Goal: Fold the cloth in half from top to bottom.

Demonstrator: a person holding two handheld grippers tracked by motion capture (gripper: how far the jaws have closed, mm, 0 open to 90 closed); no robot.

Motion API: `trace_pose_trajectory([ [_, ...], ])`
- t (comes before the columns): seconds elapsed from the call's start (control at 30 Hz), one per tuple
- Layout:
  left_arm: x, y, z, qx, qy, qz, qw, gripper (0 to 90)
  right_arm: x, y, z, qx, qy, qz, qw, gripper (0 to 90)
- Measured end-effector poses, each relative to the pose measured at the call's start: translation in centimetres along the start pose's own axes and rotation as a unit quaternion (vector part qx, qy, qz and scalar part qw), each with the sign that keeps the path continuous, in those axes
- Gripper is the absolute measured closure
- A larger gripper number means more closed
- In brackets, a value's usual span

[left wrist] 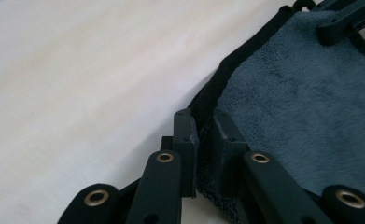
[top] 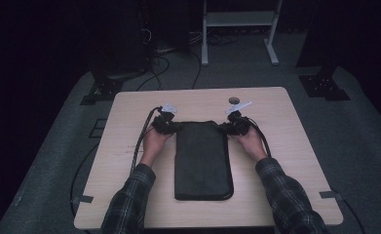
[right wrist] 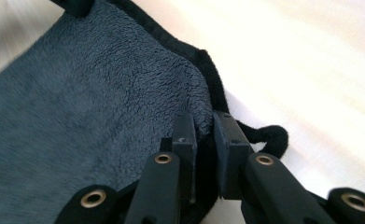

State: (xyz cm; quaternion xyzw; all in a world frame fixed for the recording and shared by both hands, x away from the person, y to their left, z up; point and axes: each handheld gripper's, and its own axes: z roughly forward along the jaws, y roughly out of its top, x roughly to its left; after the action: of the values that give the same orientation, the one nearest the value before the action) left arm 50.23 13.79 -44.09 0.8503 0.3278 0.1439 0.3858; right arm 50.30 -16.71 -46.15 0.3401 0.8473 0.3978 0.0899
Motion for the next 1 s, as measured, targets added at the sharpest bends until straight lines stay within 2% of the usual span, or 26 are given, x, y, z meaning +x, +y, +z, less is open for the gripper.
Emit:
trace_pose_trajectory([
  [0.07, 0.1, 0.4, -0.4, -0.007, 0.002, 0.001, 1.0000, 81.5, -0.1, 1.0, -0.6, -0.013, -0.006, -0.001, 0.9999, 80.0],
  [0.1, 0.3, 1.2, -1.3, -0.019, 0.007, 0.008, 0.9998, 81.5, -0.1, 1.6, -1.1, -0.021, -0.008, -0.005, 0.9997, 80.0],
  [0.17, 0.3, 1.8, -2.2, -0.031, 0.006, 0.012, 0.9994, 81.5, 0.0, 2.2, -1.8, -0.038, -0.010, -0.009, 0.9992, 80.1],
  [0.27, 0.0, 2.2, -3.5, -0.042, -0.009, 0.013, 0.9990, 81.5, 0.3, 2.6, -2.9, -0.055, -0.002, -0.016, 0.9984, 80.1],
  [0.37, -0.3, 2.0, -4.4, -0.044, -0.026, 0.014, 0.9986, 81.5, 0.7, 2.2, -3.6, -0.066, 0.015, -0.012, 0.9977, 80.0],
  [0.53, -1.5, 1.0, -5.6, -0.048, -0.047, 0.019, 0.9975, 81.5, 1.5, 1.0, -4.3, -0.073, 0.033, -0.015, 0.9966, 80.0],
  [0.6, -2.1, 0.6, -6.1, -0.052, -0.054, 0.015, 0.9970, 81.5, 2.0, 0.4, -4.6, -0.079, 0.043, -0.013, 0.9958, 80.0],
  [0.73, -3.3, -0.4, -6.7, -0.050, -0.065, 0.022, 0.9964, 81.4, 2.7, -0.7, -4.9, -0.077, 0.053, -0.016, 0.9955, 80.0],
  [0.83, -3.7, -0.9, -6.8, -0.051, -0.071, 0.020, 0.9960, 81.4, 3.3, -1.4, -5.1, -0.072, 0.057, -0.019, 0.9956, 80.0],
  [0.87, -4.1, -1.5, -7.0, -0.050, -0.079, 0.018, 0.9954, 81.4, 3.5, -1.6, -5.1, -0.068, 0.059, -0.022, 0.9957, 80.0],
  [1.0, -4.7, -2.6, -7.1, -0.051, -0.093, 0.013, 0.9943, 81.4, 4.4, -2.7, -5.3, -0.060, 0.068, -0.021, 0.9957, 80.0],
])
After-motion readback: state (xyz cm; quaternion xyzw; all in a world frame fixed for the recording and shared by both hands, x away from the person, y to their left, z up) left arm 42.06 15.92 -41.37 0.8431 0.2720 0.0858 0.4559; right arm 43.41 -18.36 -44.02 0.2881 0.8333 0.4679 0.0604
